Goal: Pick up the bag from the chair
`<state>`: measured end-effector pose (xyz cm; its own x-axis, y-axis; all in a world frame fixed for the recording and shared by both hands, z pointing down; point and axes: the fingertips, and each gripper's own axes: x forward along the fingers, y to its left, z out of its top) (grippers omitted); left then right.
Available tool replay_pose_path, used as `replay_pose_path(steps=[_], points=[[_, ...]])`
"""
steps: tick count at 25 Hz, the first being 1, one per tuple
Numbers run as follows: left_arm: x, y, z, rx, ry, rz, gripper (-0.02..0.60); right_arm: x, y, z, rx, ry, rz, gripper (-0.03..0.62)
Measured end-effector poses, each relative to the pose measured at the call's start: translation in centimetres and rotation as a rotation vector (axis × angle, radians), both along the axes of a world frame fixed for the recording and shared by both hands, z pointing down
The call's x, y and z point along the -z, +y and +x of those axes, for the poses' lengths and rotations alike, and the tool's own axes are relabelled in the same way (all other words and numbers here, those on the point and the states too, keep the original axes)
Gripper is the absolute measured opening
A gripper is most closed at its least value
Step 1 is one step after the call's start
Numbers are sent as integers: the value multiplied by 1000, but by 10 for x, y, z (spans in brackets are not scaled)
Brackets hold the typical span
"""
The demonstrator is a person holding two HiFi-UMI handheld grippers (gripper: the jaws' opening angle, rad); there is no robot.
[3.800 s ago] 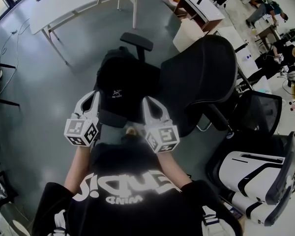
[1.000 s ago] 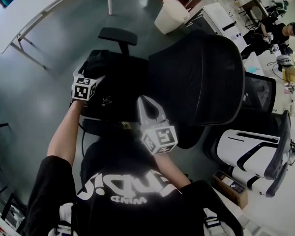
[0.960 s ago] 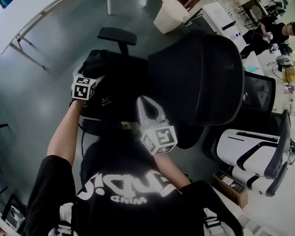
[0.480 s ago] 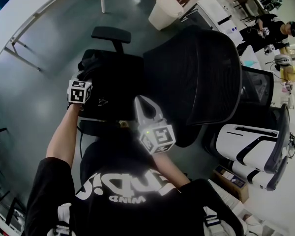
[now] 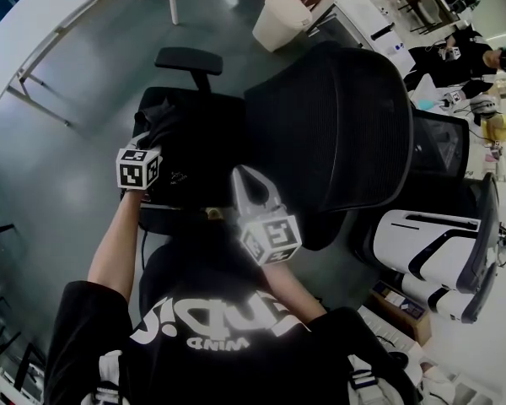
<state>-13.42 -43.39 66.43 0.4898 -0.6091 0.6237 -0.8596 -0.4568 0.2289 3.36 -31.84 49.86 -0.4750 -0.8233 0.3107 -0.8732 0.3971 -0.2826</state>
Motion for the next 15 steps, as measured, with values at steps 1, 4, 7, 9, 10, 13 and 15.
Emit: replay_pose_path(steps=[1,4,7,9,10,13,15], points=[[4,2,2,7,15,3,38,0,1,2,-3,0,1,2],[19,11,7,38,83,25,34,1,4,8,-8,1,3,2],[36,16,9,71,160,43,32,0,6,11,-15,1,7,2],[47,20,13,74,194,49,31,1,7,13,-20,-1,9,2],[52,21,15,74,210,52,31,1,8,14,-21,1,13,2],[66,23,18,90,259,50,29,2,8,16,-27,-1,19,2],[74,23,20,107,282,51,28,5,9,17,-32,-10,19,2]])
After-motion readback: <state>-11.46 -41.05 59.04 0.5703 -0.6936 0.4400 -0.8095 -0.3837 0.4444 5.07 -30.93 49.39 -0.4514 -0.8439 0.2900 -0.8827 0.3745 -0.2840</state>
